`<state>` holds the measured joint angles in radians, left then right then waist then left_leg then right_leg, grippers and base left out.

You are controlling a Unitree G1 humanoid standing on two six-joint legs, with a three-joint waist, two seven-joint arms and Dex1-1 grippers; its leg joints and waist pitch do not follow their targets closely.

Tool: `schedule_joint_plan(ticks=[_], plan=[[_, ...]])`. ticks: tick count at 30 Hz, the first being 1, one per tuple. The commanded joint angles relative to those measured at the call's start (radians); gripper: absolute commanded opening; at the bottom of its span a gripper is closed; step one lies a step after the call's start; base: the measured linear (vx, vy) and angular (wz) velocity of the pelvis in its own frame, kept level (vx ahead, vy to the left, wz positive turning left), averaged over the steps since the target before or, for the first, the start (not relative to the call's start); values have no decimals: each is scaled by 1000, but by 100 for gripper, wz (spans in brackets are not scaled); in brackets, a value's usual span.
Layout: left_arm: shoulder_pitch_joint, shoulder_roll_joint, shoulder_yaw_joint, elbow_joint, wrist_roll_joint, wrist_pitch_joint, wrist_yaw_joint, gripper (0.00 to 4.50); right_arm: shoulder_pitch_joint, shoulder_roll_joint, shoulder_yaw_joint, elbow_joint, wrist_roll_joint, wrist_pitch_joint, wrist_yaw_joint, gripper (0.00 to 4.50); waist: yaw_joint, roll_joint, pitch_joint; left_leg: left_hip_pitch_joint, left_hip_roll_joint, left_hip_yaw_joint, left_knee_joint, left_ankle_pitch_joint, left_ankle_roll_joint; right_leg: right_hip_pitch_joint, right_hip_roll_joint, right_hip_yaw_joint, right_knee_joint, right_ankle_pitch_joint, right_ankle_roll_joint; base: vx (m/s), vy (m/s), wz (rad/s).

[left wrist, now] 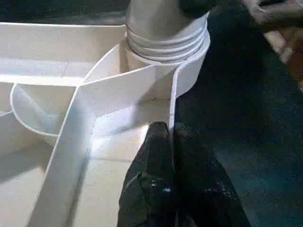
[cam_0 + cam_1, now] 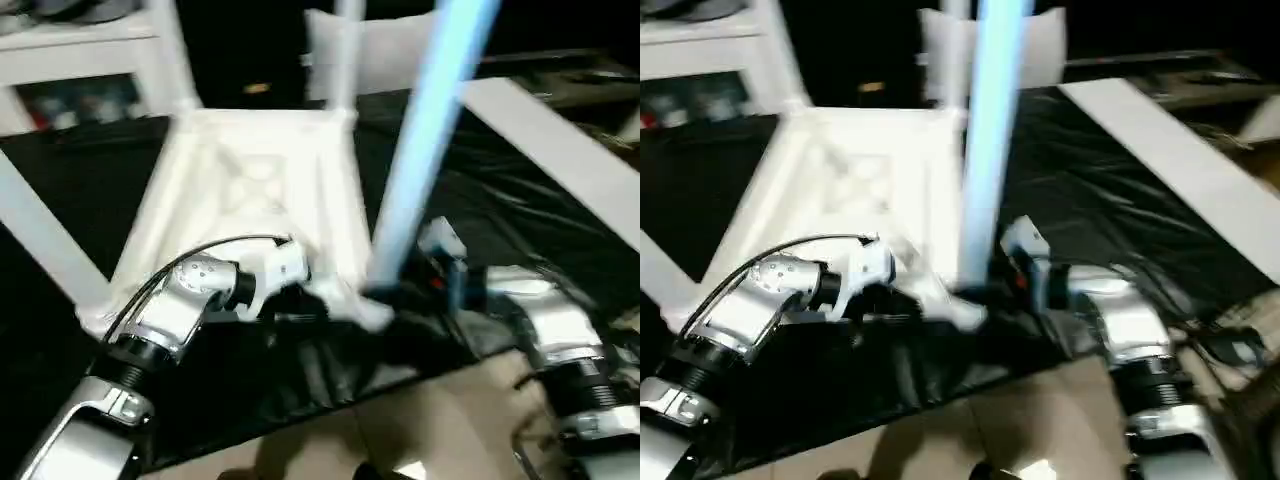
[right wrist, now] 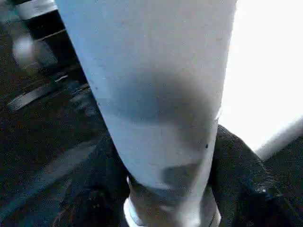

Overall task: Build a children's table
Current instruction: Rotate leg to tighten

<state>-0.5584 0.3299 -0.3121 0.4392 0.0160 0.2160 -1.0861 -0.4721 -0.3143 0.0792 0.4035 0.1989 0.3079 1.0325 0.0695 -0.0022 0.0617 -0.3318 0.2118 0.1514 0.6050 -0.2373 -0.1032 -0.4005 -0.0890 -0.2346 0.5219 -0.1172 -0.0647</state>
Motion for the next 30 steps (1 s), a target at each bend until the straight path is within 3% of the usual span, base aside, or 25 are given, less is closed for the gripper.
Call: schedule_joint_plan(ticks=[1,3,4,5,7,8,9,10,13,14,16,20,23,25,27,30], plan=[[-22,-84,16,-68,-31,51,91,0,-27,84,7,10,19,99,-112,202,-16,0,-63,-14,41,-11,-65,-175,66,87,-68,32,-107,-560,156,0,0,0],[-36,-120,34,-60,-29,91,155,0,-43,124,-8,24,5,129,-200,202,-40,5,-64,-23,74,-29,-81,-208,65,96,-77,51,-81,-487,121,0,0,0],[-44,-136,42,-52,-25,106,183,0,-53,144,-19,36,-3,143,-251,202,-52,-1,-61,-19,66,-28,-79,-236,62,90,-82,59,-81,-501,111,0,0,0],[-62,-164,58,-28,-15,118,245,0,-70,176,-31,62,-20,159,-331,202,-62,-5,-58,-5,28,-10,-61,-219,50,73,-84,53,-103,-558,105,0,0,0],[-85,-204,79,6,-1,126,336,0,-89,222,-54,95,-36,172,-446,202,-70,-8,-60,-11,1,0,-51,-187,54,75,-78,35,-113,-602,119,0,0,0],[-92,-219,86,13,4,134,372,0,-92,237,-58,101,-46,172,-486,202,-75,-8,-65,-22,6,-4,-55,-157,64,83,-73,35,-110,-572,130,0,0,0],[-99,-238,94,19,13,143,419,0,-95,256,-66,113,-57,145,-535,202,-77,-2,-65,-20,15,-8,-58,-143,72,80,-71,39,-107,-532,127,0,0,0],[-101,-243,96,19,16,145,431,0,-97,264,-74,120,-55,138,-551,257,-81,-4,-65,-13,15,-5,-58,-145,79,75,-71,42,-107,-518,117,0,0,0],[-98,-256,89,0,21,149,438,0,-93,274,-79,122,-70,91,-576,273,-78,-6,-70,-18,16,-6,-62,-112,93,78,-75,53,-91,-465,89,0,0,0],[-93,-257,82,-13,29,157,435,0,-92,281,-88,115,-70,85,-584,283,-74,-7,-74,-20,18,-7,-65,-68,105,80,-76,64,-74,-408,55,0,0,0],[-86,-248,70,-21,36,153,422,0,-89,275,-87,105,-74,66,-570,311,-68,-7,-77,-23,19,-7,-64,-23,120,80,-78,72,-59,-353,21,0,0,0],[-73,-218,48,-30,46,135,388,0,-75,240,-91,77,-67,33,-524,336,-60,-12,-78,-26,18,-6,-60,35,153,77,-80,83,-37,-290,-23,0,0,0],[-59,-186,30,-38,45,109,342,0,-58,190,-81,55,-57,-14,-441,360,-49,-14,-81,-30,16,-5,-56,55,169,78,-79,86,-29,-274,-26,0,0,0],[-50,-164,19,-42,45,88,306,0,-45,155,-65,42,-56,-45,-375,369,-43,-13,-76,-29,13,0,-56,35,173,74,-76,86,-34,-300,-17,0,0,0],[-29,-115,-1,-47,39,38,221,0,-20,77,-31,16,-53,-80,-235,403,-31,-11,-72,-24,14,1,-59,-8,158,72,-74,83,-45,-366,17,0,0,0],[-21,-82,-14,-43,35,1,167,0,-8,28,-9,2,-58,-119,-145,428,-22,-10,-70,-19,18,2,-61,-39,140,68,-73,82,-52,-404,28,0,0,0]])
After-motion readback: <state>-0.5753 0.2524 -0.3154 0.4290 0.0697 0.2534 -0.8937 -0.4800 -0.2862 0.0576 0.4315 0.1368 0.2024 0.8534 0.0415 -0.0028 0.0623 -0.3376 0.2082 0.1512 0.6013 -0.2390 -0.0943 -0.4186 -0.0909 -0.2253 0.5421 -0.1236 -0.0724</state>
